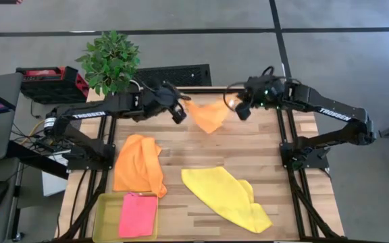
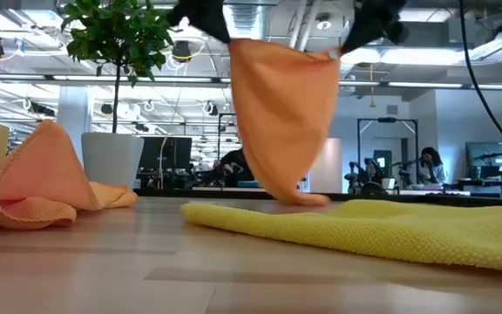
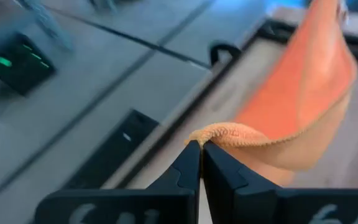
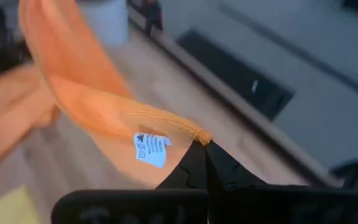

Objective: Fold microfiber towels
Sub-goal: Fold the top orange microfiber towel

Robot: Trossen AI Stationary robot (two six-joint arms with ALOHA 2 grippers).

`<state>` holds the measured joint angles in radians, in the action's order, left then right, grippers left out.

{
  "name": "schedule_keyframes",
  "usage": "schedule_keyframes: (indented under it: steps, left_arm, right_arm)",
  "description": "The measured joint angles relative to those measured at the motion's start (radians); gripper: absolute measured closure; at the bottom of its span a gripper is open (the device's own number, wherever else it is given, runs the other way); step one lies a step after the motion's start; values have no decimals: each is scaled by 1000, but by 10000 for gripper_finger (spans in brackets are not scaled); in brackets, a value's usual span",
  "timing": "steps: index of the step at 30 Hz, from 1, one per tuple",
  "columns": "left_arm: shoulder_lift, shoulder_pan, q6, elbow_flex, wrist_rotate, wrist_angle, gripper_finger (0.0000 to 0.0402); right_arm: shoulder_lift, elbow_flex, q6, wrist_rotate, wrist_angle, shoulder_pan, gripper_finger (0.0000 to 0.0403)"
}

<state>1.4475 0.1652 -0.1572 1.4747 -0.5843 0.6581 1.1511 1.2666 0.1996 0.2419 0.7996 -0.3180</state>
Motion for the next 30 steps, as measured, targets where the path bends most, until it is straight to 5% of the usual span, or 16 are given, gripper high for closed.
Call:
schedule_keyframes:
  steps: [7,18,24,30]
  left_arm:
    - [0,67,81,68,-116,-36,401]
    - [4,194,238,68,-124,-212,401]
    - [3,161,315,68,-60,-173,401]
    - [5,89,215,59,-13,70,401]
  right_arm:
    - [20,1,-131,1,-156,-129,401]
    - [17,2,-231,23,-358,-254,401]
    - [-19,2,-232,23,-290,-222,401]
    - [-26,2,-178,18,-52,-140,401]
